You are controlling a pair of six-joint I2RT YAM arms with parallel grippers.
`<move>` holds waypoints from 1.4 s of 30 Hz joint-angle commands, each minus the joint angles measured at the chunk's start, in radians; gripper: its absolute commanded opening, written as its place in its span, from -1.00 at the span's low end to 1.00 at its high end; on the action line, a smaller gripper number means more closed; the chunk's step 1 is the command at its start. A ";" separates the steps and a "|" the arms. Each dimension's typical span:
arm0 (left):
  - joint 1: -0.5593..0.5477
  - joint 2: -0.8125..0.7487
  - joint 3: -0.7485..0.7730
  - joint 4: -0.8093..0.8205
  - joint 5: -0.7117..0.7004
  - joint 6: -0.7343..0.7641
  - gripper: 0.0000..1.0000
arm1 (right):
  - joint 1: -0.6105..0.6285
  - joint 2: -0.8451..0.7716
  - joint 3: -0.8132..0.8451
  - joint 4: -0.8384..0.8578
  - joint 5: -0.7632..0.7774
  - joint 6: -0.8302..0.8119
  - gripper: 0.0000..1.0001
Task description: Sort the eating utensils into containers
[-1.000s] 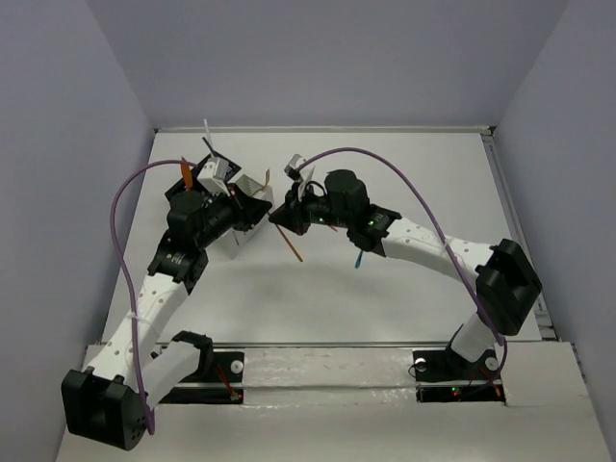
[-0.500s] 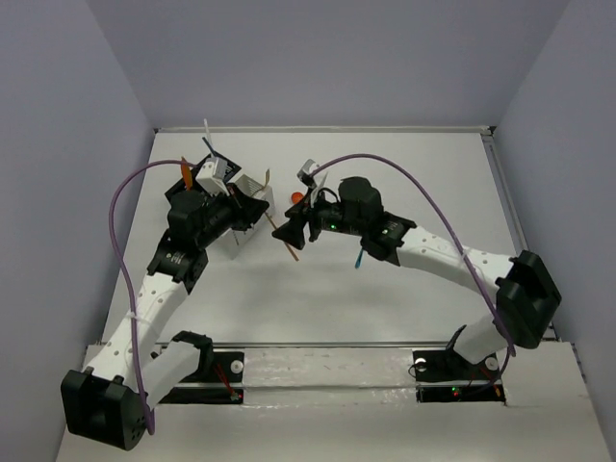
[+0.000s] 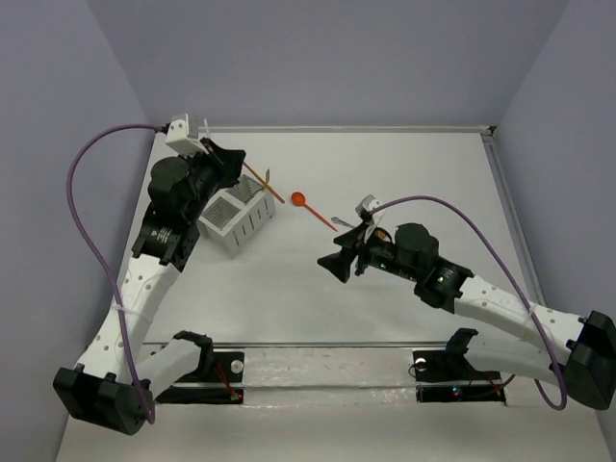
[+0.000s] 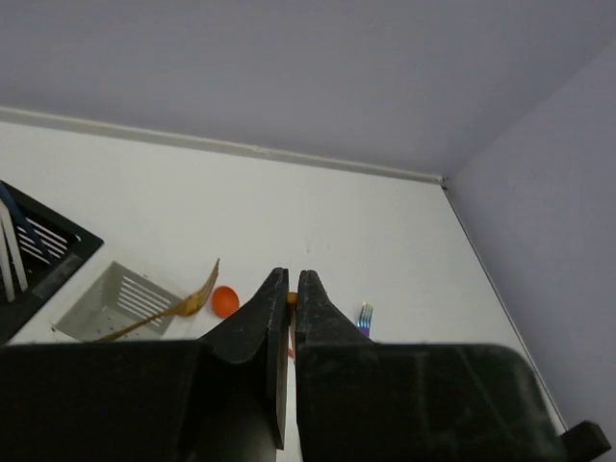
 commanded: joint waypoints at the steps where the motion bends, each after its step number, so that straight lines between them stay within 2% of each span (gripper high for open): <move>1: 0.019 0.073 0.159 0.023 -0.255 0.076 -0.89 | 0.005 -0.064 -0.050 0.015 0.194 0.024 0.57; 7: 0.112 0.243 0.343 -0.022 -0.409 0.149 -0.89 | 0.005 -0.096 -0.082 0.017 0.299 0.032 0.56; 13: 0.178 0.384 0.453 -0.039 -0.525 0.212 -0.89 | 0.005 -0.113 -0.078 -0.014 0.365 0.044 0.56; 20: 0.217 0.505 0.516 -0.063 -0.575 0.261 -0.89 | 0.005 -0.128 -0.078 -0.028 0.366 0.044 0.56; 26: 0.217 0.570 0.530 -0.048 -0.564 0.280 -0.89 | 0.005 -0.125 -0.073 -0.037 0.375 0.049 0.56; 33: 0.217 0.602 0.466 0.036 -0.498 0.269 -0.89 | 0.005 -0.108 -0.072 -0.037 0.378 0.045 0.56; 42: 0.217 0.648 0.463 0.040 -0.449 0.281 -0.85 | 0.005 -0.073 -0.064 -0.037 0.395 0.039 0.56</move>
